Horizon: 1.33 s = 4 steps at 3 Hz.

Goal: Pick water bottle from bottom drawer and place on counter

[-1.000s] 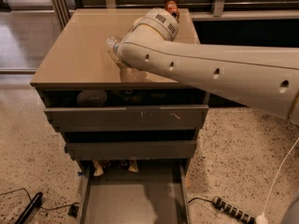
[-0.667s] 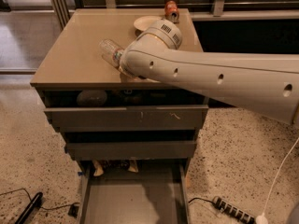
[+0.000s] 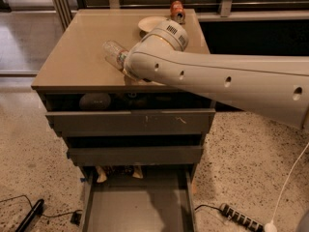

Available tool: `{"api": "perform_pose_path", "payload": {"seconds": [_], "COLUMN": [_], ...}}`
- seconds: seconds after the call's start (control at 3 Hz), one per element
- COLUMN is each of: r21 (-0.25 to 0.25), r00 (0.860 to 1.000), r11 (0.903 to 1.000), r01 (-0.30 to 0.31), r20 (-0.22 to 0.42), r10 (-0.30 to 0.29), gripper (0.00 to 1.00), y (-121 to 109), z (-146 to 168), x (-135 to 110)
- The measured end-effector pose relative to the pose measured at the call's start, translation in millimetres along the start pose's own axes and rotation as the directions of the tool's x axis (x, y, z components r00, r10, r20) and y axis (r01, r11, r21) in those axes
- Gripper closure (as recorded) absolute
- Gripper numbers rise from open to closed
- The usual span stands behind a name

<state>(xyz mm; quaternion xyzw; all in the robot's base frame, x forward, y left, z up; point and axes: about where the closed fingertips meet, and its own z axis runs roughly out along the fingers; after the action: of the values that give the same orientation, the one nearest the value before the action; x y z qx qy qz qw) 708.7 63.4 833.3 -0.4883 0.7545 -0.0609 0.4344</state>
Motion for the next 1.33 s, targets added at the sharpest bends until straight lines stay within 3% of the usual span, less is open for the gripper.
{"api": "perform_pose_path", "payload": {"seconds": [1.0, 1.33], "r21": [0.0, 0.0], "r00": [1.0, 1.0], "r11": [1.0, 1.0], "r01": [0.0, 0.0], "r20": [0.0, 0.0], "r10": [0.0, 0.0], "gripper": [0.14, 0.0], "y": [0.0, 0.0], "z": [0.0, -0.1], "x": [0.0, -0.1]}}
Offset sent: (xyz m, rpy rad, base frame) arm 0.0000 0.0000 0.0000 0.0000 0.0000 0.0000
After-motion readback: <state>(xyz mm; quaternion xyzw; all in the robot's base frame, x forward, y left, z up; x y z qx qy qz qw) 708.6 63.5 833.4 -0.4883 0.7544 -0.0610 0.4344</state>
